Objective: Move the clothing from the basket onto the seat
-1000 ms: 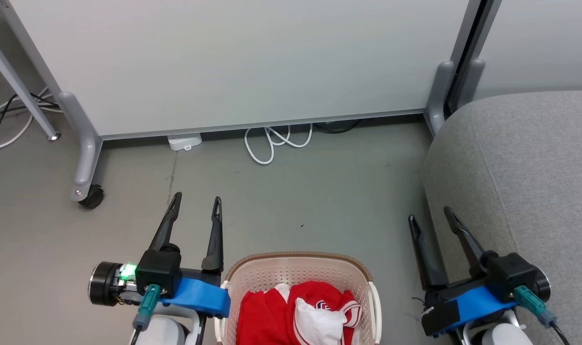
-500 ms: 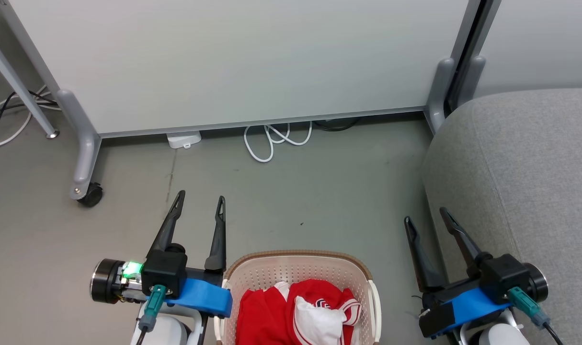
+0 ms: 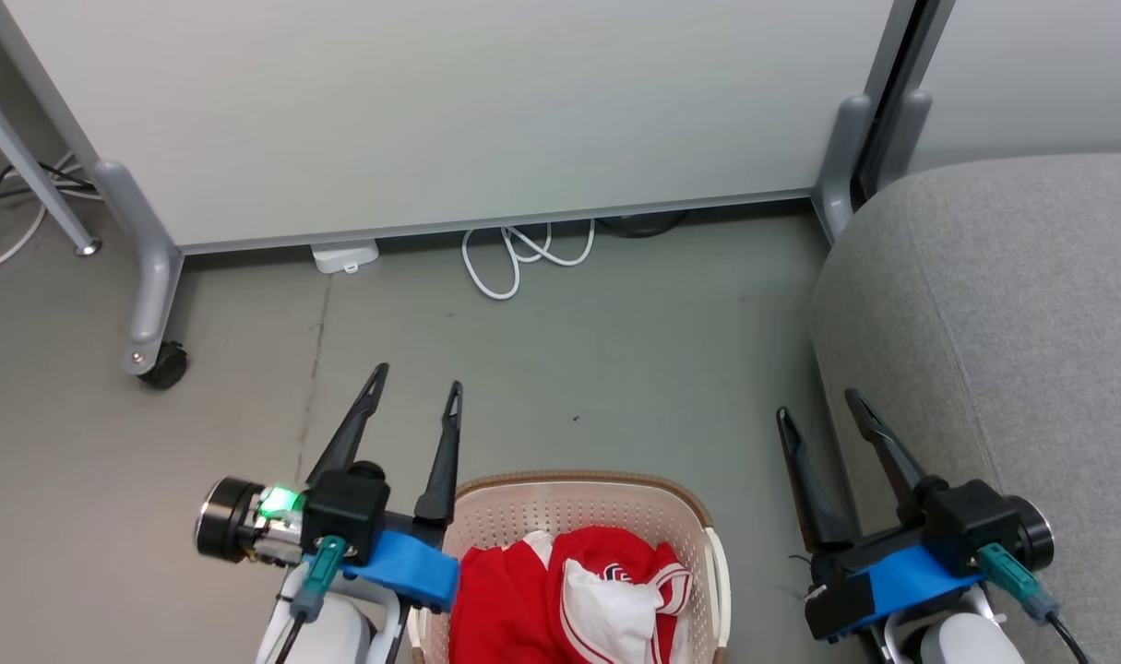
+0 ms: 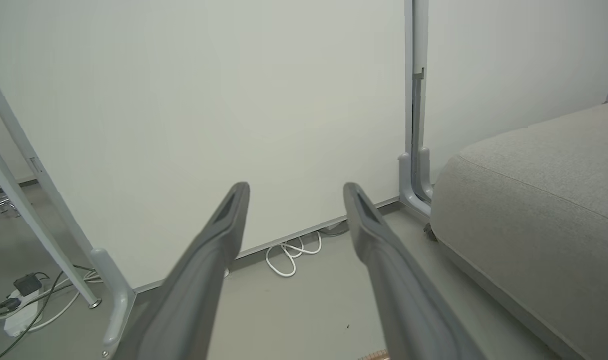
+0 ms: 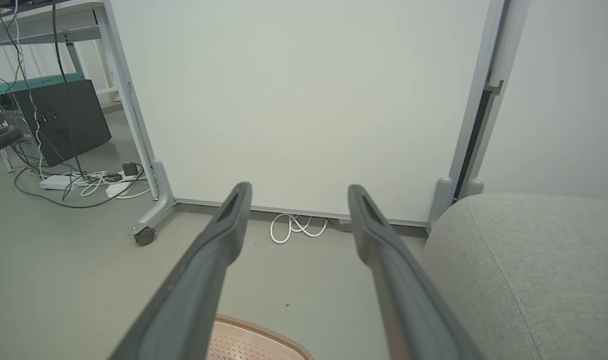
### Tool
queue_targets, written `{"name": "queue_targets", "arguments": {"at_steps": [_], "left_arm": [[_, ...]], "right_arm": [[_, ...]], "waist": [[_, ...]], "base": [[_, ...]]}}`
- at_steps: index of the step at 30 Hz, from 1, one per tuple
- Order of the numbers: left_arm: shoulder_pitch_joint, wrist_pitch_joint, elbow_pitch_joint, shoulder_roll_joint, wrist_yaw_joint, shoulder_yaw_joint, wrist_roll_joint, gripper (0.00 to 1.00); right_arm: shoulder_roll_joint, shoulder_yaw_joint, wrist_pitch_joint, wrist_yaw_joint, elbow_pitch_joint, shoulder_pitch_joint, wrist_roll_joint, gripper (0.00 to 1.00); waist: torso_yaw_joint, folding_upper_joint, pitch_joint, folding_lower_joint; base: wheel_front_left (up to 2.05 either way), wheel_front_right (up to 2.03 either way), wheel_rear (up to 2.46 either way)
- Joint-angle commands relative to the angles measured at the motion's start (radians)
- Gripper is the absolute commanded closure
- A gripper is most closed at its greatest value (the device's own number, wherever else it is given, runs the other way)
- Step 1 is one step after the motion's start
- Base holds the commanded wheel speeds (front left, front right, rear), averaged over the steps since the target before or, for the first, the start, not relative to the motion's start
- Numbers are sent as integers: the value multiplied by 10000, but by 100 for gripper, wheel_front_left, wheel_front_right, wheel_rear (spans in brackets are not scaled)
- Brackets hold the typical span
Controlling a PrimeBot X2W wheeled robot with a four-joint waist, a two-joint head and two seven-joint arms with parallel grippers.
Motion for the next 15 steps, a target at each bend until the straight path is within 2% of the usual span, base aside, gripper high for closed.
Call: {"name": "queue_targets", "arguments": {"at_steps": [1, 8, 15], "left_arm": [[-316, -31, 176, 116, -142, -150, 126, 0], [-1062, -30, 1240, 381, -647, -1029, 455, 0], [-2026, -30, 2649, 576, -975, -2245, 760, 0]], "right_arm": [[-51, 38, -35, 5, -49, -170, 10, 0], [-51, 74, -35, 5, -167, -508, -10, 0], [-48, 36, -35, 5, -367, -1083, -64, 0]], "waist": [[-42, 0, 112, 0], [-409, 0, 716, 0], [-809, 0, 1815, 0]], "base": [[0, 0, 0], [0, 0, 0], [0, 0, 0]]}}
